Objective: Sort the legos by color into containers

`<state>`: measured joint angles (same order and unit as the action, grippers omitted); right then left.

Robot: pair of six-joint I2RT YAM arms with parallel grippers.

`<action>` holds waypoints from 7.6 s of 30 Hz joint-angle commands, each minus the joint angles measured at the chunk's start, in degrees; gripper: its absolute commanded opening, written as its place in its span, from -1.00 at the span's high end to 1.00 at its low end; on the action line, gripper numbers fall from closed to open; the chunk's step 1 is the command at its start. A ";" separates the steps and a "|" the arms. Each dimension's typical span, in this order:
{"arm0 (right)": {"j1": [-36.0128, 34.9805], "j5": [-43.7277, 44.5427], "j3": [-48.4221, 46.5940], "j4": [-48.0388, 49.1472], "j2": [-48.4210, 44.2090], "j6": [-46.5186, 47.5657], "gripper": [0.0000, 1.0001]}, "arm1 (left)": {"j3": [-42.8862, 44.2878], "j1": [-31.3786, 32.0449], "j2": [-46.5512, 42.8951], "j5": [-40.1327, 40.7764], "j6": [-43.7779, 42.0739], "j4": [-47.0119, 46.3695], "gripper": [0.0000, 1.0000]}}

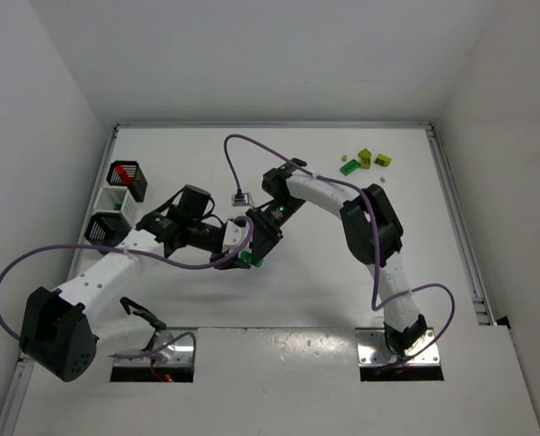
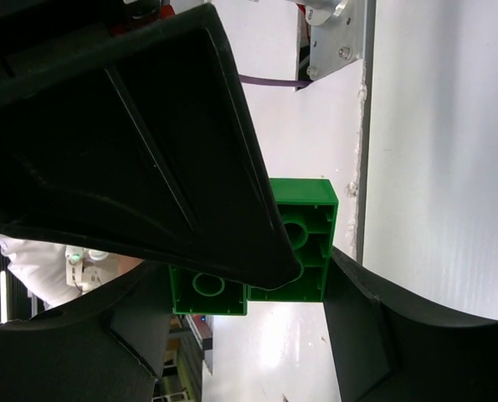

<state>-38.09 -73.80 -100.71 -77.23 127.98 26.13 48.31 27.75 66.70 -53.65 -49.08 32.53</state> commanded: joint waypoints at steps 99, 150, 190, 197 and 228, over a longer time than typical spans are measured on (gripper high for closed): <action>-1.64 49.36 24.32 32.49 -25.77 -16.29 -0.63 | 35.88 -62.11 30.86 20.43 29.39 5.17 -0.23; 36.15 41.02 26.53 36.98 -23.13 -30.70 -0.65 | 1.17 43.36 12.67 31.05 -27.46 13.96 -0.41; 36.68 42.51 24.86 36.54 -21.55 -30.70 -0.65 | -2.52 38.43 19.97 32.03 -31.62 9.21 0.75; 36.68 50.49 20.82 40.13 -22.69 -30.70 -0.68 | 4.84 27.91 12.15 27.54 -10.81 9.21 0.90; 34.48 71.08 -13.56 37.50 4.03 -50.92 -0.70 | 32.72 -53.49 16.88 23.58 41.17 7.63 1.00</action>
<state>-2.85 -2.20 -115.13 -41.50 135.74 -22.50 80.34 -23.57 83.11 -29.28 -11.53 38.92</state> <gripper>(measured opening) 0.851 0.403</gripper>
